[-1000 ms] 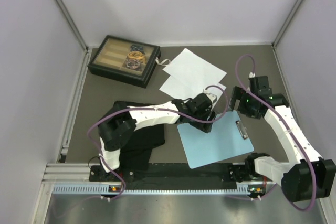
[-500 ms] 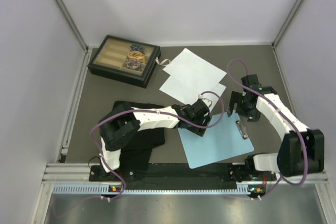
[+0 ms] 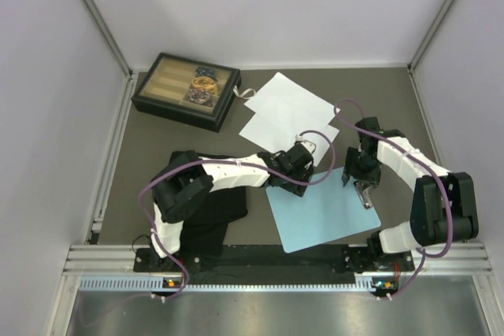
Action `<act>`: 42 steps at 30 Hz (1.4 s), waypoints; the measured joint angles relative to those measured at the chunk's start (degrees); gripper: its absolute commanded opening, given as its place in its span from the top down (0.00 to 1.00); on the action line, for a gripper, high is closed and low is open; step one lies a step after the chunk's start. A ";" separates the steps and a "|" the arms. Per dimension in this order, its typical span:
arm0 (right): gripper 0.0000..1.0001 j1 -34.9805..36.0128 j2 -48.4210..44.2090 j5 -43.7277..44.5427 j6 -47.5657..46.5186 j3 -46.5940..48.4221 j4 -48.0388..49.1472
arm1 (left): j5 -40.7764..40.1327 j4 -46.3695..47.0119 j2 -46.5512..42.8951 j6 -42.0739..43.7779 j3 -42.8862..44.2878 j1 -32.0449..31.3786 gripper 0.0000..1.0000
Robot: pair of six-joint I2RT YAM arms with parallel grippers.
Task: Put the files into the folder
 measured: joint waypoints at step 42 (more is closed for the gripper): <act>1.00 -1.57 8.92 3.76 1.60 1.95 1.75 | 14.73 -10.10 -39.43 -12.57 -7.89 9.09 0.23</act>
